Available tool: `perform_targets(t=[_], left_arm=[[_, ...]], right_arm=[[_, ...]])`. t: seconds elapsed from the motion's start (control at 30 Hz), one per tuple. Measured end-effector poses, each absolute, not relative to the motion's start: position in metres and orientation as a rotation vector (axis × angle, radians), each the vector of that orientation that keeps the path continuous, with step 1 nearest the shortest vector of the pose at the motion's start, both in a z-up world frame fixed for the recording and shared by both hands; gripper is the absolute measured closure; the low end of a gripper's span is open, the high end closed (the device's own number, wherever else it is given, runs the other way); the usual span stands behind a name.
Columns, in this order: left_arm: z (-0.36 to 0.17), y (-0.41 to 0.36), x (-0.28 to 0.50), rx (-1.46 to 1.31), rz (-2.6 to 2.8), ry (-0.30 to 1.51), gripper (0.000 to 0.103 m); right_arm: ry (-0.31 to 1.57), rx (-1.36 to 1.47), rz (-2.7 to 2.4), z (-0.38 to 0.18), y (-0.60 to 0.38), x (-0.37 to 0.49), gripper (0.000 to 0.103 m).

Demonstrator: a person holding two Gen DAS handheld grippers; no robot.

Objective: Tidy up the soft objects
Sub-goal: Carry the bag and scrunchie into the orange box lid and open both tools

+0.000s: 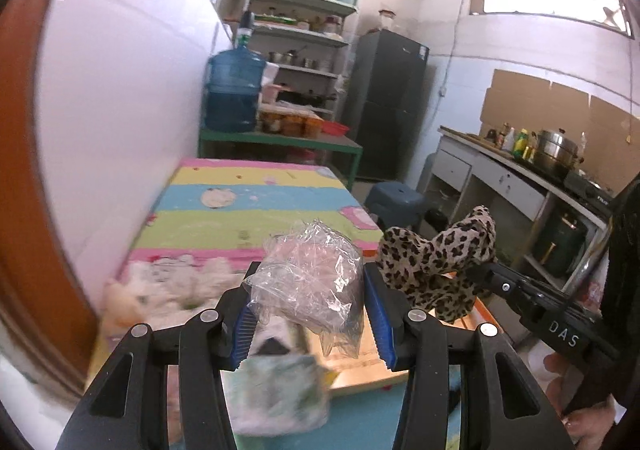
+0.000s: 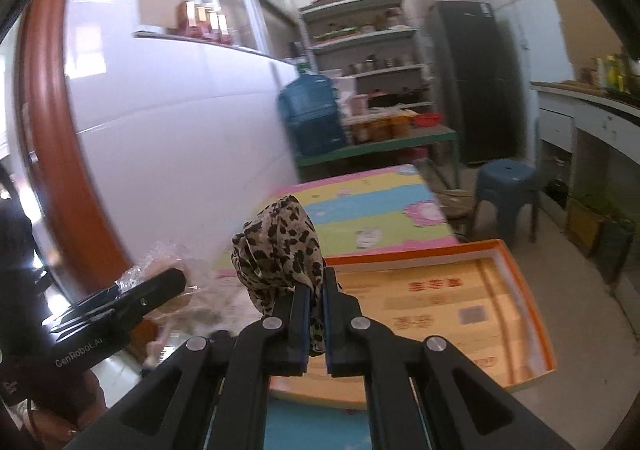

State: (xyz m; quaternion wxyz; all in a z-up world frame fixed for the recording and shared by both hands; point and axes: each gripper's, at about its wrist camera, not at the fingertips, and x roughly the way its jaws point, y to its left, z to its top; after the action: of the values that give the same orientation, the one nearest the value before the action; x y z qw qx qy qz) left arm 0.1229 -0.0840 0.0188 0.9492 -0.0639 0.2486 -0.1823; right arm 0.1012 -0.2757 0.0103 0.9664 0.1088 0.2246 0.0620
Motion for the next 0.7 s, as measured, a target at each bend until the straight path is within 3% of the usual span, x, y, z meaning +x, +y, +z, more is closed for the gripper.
perform_targets(t=[0.7], left_arm=[[-0.075,-0.186,0.196,-0.060,-0.417,0.700,0.053]], right_arm=[[0.661,0.317,-0.067,-0.081,-0.372,0.141,0.097]])
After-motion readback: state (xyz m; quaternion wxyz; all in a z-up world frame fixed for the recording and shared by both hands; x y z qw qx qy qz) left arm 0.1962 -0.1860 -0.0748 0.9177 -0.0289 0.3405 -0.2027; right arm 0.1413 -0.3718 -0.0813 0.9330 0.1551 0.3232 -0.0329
